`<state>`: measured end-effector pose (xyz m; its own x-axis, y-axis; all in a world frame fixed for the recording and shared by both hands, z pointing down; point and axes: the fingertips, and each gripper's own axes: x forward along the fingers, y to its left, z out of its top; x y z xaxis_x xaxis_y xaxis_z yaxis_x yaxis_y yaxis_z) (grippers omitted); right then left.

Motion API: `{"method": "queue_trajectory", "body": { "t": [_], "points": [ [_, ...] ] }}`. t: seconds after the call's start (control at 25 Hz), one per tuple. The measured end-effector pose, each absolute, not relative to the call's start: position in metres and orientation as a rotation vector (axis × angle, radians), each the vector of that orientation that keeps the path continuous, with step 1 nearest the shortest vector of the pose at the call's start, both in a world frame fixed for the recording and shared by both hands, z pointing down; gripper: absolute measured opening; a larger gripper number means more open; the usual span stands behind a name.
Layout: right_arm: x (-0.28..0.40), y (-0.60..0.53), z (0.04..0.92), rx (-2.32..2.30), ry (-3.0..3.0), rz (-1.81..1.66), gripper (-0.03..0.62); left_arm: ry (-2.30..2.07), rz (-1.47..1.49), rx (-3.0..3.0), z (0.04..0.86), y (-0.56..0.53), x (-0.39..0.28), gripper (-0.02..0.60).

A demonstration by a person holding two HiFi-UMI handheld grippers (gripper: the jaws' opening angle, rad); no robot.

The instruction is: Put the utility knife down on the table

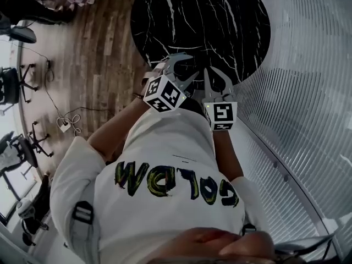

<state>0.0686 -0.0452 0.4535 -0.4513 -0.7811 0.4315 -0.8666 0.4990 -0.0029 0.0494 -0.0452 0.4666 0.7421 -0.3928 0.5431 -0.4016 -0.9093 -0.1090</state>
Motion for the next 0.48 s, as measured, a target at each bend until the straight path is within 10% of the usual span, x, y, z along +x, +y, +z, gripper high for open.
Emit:
{"method": "queue_trajectory", "body": {
  "t": [0.48],
  "points": [
    [0.069, -0.020, 0.390, 1.469, -2.501, 0.261, 0.002, -0.636, 0.439, 2.869, 0.385, -0.017, 0.046, 0.093]
  ]
}}
